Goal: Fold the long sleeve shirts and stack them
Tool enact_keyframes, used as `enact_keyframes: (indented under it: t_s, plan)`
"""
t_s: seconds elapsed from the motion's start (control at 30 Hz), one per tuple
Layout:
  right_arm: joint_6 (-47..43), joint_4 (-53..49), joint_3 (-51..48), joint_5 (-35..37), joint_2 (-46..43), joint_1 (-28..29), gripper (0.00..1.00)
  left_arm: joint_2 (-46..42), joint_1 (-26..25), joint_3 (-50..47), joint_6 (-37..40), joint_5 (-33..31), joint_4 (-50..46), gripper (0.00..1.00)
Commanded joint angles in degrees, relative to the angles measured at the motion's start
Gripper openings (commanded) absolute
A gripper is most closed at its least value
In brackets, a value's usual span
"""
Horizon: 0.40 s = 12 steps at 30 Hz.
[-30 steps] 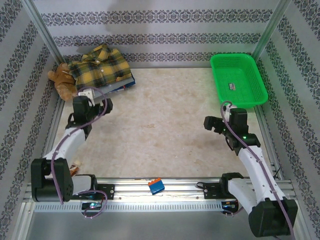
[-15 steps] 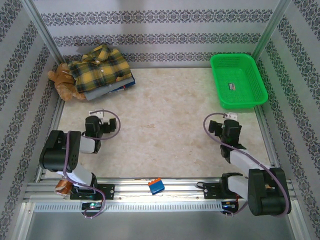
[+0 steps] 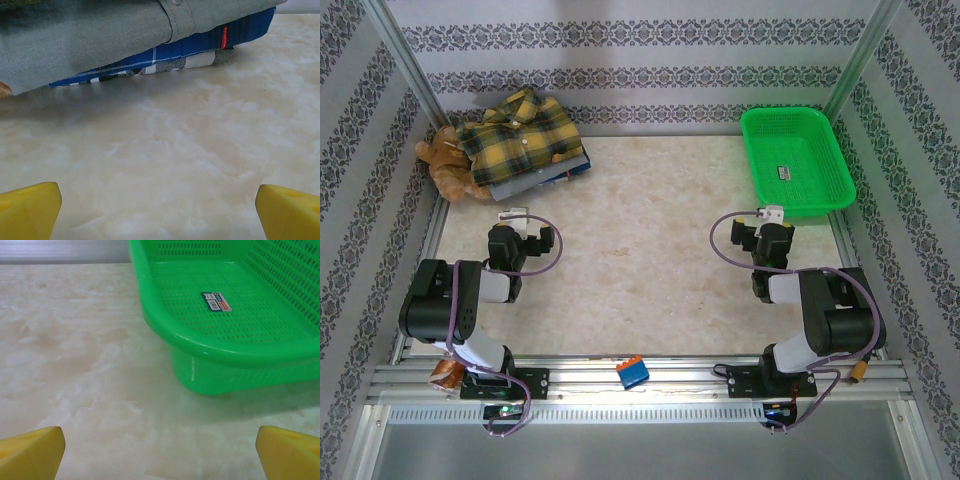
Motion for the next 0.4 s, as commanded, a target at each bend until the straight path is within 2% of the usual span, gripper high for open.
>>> enact_keyframes:
  t_s: [0.0,0.37]
  plan:
    - [0.1,2.1,1.0,0.1,-0.4,0.7,0.98,-0.3,0.4,0.8,0.1,1.1,0.6,1.0]
    - [0.6,2.4,0.8,-1.3,-0.5,-0.1,0.98,-0.3,0.4,0.7,0.1,1.1,0.9,1.0]
